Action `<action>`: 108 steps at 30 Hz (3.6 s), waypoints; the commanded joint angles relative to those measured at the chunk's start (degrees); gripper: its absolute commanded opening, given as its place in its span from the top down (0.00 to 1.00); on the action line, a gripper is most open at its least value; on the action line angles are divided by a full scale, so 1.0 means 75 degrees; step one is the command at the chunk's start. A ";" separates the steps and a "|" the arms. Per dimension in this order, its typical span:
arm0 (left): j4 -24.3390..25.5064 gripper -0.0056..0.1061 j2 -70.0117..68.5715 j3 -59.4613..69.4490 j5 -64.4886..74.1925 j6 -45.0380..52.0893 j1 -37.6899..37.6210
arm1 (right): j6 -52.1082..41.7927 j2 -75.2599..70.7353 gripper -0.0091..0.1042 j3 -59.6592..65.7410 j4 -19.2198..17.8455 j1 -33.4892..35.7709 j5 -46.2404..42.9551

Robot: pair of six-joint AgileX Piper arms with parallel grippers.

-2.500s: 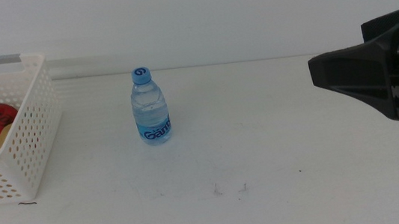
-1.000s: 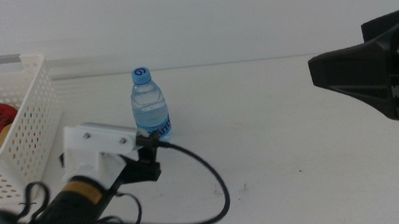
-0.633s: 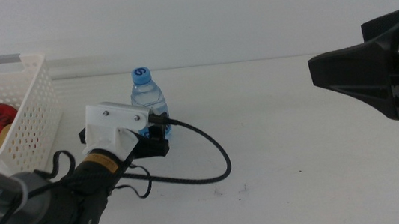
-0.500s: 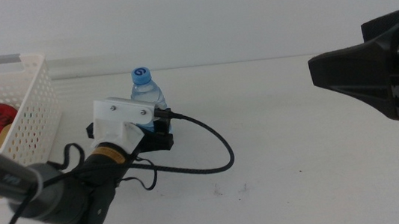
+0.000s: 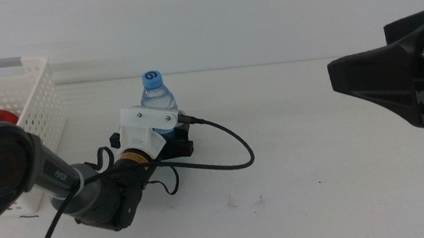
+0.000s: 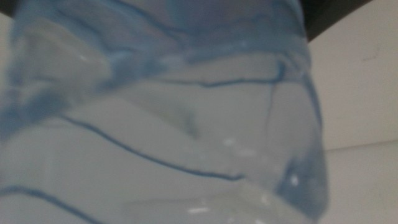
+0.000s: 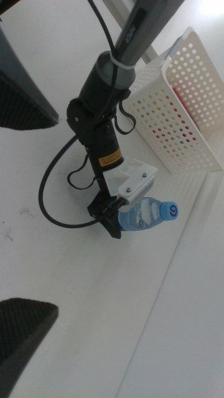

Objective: Use arms to grab the bottles and put them into the dustbin to the left of the table.

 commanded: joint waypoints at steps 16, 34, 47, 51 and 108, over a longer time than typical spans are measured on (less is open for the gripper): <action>0.0317 0.97 -0.4285 0.1610 0.4148 -0.0221 -0.0264 | -0.0024 -0.0021 0.13 0.0001 -0.0055 -0.0001 -0.0048; 0.0362 0.97 -0.5026 -0.4960 1.6733 0.2517 0.3186 | -0.0024 -0.0021 0.13 0.0001 -0.0055 -0.0001 -0.0048; -0.0345 0.97 -0.3375 -0.5145 1.6008 0.3331 0.4820 | -0.0024 -0.0021 0.13 0.0001 -0.0055 -0.0001 -0.0048; -0.0452 0.93 -0.2947 -0.5145 1.5584 0.3331 0.4807 | -0.0024 -0.0021 0.13 0.0001 -0.0055 -0.0001 -0.0048; 0.1405 0.11 -1.2323 0.0286 1.2368 -0.0331 0.1086 | -0.0024 -0.0021 0.13 0.0001 -0.0055 -0.0001 -0.0048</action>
